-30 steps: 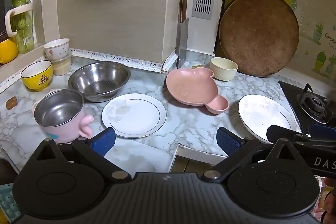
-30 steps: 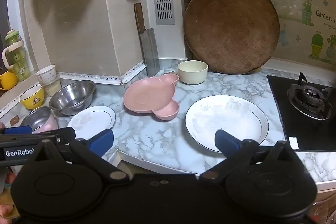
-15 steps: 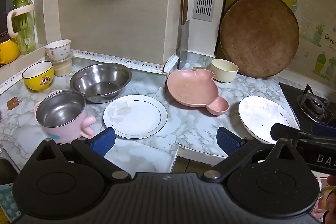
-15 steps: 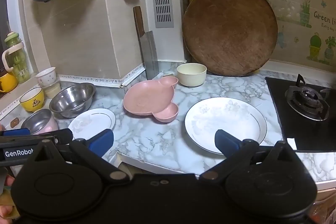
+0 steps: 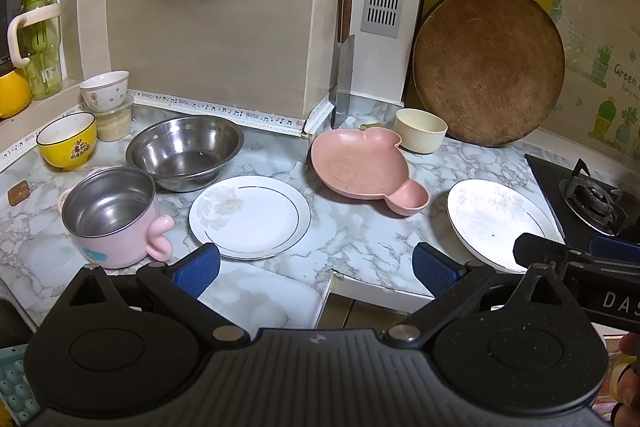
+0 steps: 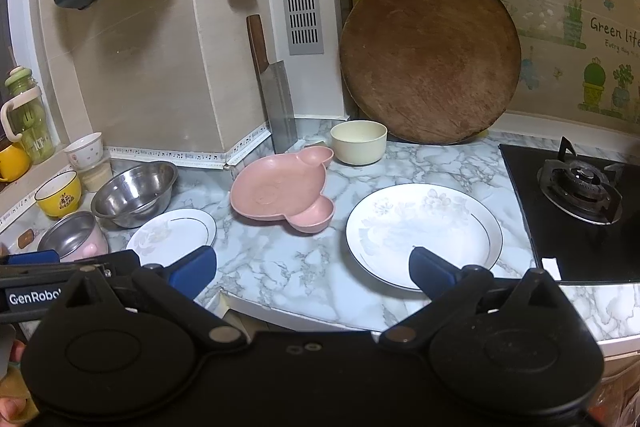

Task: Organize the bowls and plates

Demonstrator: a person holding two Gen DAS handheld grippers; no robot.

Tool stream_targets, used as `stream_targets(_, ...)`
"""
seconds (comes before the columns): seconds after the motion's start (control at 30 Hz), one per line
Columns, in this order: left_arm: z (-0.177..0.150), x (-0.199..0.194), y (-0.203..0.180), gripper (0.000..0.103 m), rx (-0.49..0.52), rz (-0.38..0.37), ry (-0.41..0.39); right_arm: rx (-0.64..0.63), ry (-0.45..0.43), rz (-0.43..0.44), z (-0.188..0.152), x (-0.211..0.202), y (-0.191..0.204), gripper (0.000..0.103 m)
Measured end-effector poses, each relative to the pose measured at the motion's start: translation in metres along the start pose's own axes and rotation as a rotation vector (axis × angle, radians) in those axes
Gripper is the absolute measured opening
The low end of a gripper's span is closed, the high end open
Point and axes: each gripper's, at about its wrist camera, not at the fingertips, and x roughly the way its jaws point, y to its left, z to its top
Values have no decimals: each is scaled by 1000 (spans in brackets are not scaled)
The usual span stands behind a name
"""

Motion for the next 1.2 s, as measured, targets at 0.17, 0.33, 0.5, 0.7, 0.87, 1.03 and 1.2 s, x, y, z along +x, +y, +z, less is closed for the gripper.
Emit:
stream_targets(0.17, 0, 0, -1, 103, 1, 1, -4, 8, -3, -12, 0, -1, -3, 103)
stream_targets(0.33, 0, 0, -3, 103, 2, 2, -9, 13, 0, -13, 0, -1, -3, 103)
stream_targets(0.5, 0, 0, -2, 103, 2, -1, -12, 9, -7, -8, 0, -2, -3, 102)
stream_targets(0.7, 0, -1, -2, 103, 5, -3, -21, 4, -10, -13, 1, -2, -3, 101)
stream_targets(0.87, 1, 0, -4, 103, 7, -6, -25, 2, -13, -13, 1, -2, -3, 100)
stream_targets(1.03, 2, 4, -8, 103, 10, -10, -25, 6, -22, -14, 3, -1, -8, 100)
stream_targets(1.2, 4, 10, -13, 103, 16, -18, -24, 17, -20, -14, 4, 4, -14, 100)
